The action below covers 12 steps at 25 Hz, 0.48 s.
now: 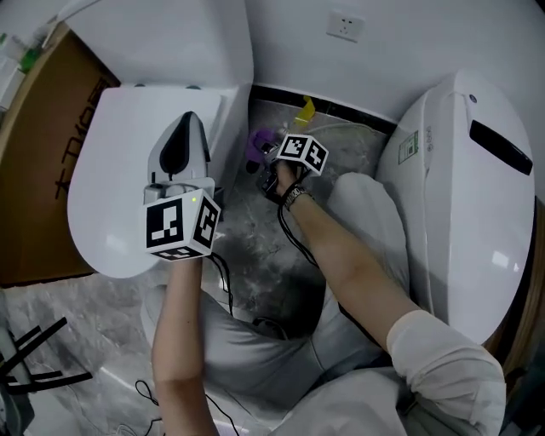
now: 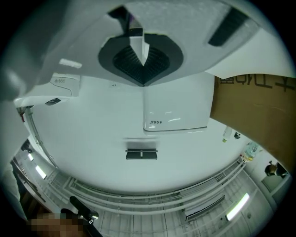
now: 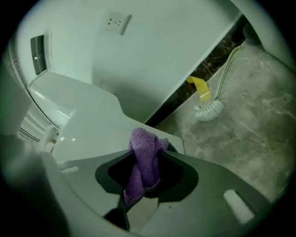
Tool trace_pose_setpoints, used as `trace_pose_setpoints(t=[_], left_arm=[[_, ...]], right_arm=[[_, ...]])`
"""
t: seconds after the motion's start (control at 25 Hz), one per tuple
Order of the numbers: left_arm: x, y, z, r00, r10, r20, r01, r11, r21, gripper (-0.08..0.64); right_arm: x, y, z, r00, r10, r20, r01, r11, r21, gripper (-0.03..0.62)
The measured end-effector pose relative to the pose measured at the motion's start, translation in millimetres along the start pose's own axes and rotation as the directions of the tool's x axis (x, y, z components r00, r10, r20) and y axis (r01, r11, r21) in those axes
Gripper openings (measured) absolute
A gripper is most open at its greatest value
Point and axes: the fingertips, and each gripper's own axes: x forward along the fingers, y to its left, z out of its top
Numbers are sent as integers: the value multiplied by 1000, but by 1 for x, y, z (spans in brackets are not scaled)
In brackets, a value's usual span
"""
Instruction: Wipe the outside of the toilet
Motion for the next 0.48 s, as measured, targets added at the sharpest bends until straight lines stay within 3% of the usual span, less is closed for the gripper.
trace_pose_setpoints(t=[0.2, 0.48], left_arm=[[-8, 9, 2, 999, 46, -5, -46, 999, 1, 5], [-21, 10, -3, 998, 50, -47, -47, 998, 45, 5]], right_arm=[[34, -33, -20, 997, -54, -57, 54, 999, -6, 144], [65, -58, -38, 992, -86, -95, 91, 995, 45, 144]])
